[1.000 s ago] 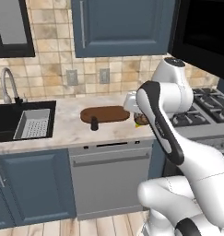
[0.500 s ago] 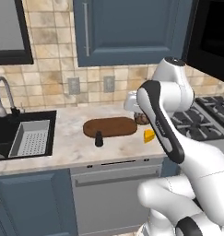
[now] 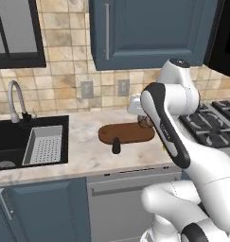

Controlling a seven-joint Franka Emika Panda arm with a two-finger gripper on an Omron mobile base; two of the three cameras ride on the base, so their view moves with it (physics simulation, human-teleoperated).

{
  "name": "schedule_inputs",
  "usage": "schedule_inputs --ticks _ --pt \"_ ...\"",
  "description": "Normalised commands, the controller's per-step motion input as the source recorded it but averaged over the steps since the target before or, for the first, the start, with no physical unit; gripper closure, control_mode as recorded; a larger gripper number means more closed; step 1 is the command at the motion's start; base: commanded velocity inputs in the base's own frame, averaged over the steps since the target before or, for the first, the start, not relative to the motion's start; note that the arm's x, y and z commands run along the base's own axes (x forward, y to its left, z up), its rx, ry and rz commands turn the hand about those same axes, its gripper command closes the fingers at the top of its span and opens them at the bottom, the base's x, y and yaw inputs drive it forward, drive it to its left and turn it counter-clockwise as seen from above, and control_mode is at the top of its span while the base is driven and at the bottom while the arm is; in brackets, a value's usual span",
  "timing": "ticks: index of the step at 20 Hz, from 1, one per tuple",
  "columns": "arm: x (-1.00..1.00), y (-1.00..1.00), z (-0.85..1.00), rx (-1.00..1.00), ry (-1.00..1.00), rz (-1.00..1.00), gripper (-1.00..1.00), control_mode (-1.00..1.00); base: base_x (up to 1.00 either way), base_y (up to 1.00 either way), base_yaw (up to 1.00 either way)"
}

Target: Retrieve the reheated potato from the microwave, then place the potato, cheese, and condiment on the cutting board.

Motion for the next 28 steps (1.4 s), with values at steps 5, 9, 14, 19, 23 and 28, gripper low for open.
schedule_inputs --ticks 5,9,14,19,23,28 --pt "0.0 0.0 0.0 0.0 0.0 0.0 1.0 1.0 0.62 0.3 0.0" --pt "0.0 0.0 0.0 0.0 0.0 0.0 1.0 1.0 0.54 0.31 0.0" --pt "0.0 0.0 0.0 0.0 0.0 0.0 1.0 1.0 0.41 0.27 0.0" --pt "0.0 0.0 0.0 0.0 0.0 0.0 1.0 1.0 0.4 0.22 0.0" --pt "0.0 0.0 0.0 0.0 0.0 0.0 1.0 1.0 0.42 0.19 0.0" --pt "0.0 0.0 0.0 0.0 0.0 0.0 1.0 1.0 0.08 0.06 0.0"
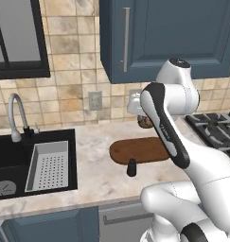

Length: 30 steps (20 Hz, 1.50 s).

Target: Retrieve the reheated potato from the microwave, then place the potato, cheese, and condiment on the cutting board.

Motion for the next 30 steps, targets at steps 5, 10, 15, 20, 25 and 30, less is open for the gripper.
schedule_inputs --ticks 5,10,15,20,25,30 --pt "0.0 0.0 0.0 0.0 0.0 0.0 1.0 1.0 0.0 0.0 0.0" --pt "0.0 0.0 0.0 0.0 0.0 0.0 1.0 1.0 0.0 0.0 0.0" --pt "0.0 0.0 0.0 0.0 0.0 0.0 1.0 1.0 0.0 0.0 0.0" --pt "0.0 0.0 0.0 0.0 0.0 0.0 1.0 -1.0 0.0 0.0 0.0" --pt "0.0 0.0 0.0 0.0 0.0 0.0 1.0 -1.0 0.0 0.0 0.0" --pt "0.0 0.0 0.0 0.0 0.0 0.0 1.0 -1.0 0.0 0.0 0.0"
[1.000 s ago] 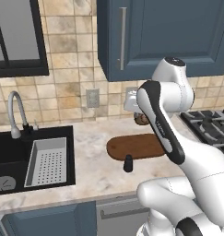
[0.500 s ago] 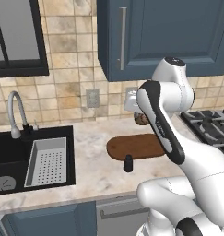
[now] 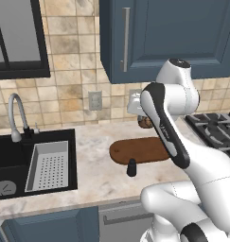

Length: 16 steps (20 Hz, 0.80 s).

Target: Retrieve the reheated potato from the microwave, then place the potato, cheese, and condiment on the cutting board.

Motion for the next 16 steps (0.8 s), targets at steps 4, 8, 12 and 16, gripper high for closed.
schedule_inputs --ticks 4,8,12,16 --pt "0.0 0.0 -0.03 0.0 0.0 0.01 1.0 -1.0 0.0 0.0 0.0" --pt "-0.08 -0.1 -0.03 0.03 -0.04 0.01 1.0 -1.0 0.0 0.0 0.0" --pt "0.01 -0.26 -0.18 0.0 0.01 0.0 1.0 -1.0 0.0 0.0 0.0" --pt "0.01 -0.48 -0.18 0.04 0.0 0.0 1.0 -1.0 0.0 0.0 0.0"
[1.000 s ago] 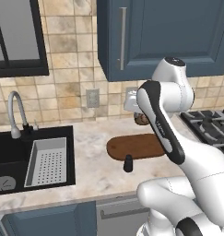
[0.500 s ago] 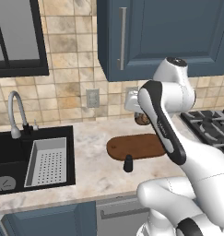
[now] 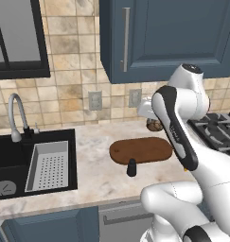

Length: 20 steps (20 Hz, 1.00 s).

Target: Retrieve the reheated potato from the microwave, then place the potato, cheese, and condiment on the cutting board.

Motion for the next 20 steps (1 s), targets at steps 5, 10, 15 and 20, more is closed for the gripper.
schedule_inputs --ticks 5,10,15,20 --pt "0.07 -0.48 -0.2 0.03 0.0 0.0 1.0 -1.0 0.0 0.0 0.0" --pt "0.01 -0.35 -0.25 0.0 0.02 0.01 1.0 -1.0 0.0 0.0 0.0" --pt "0.01 -0.19 -0.22 -0.01 0.13 0.0 1.0 -1.0 0.0 0.0 0.0" --pt "0.12 -0.27 -0.27 0.0 0.01 0.02 1.0 -1.0 0.0 0.0 0.0"
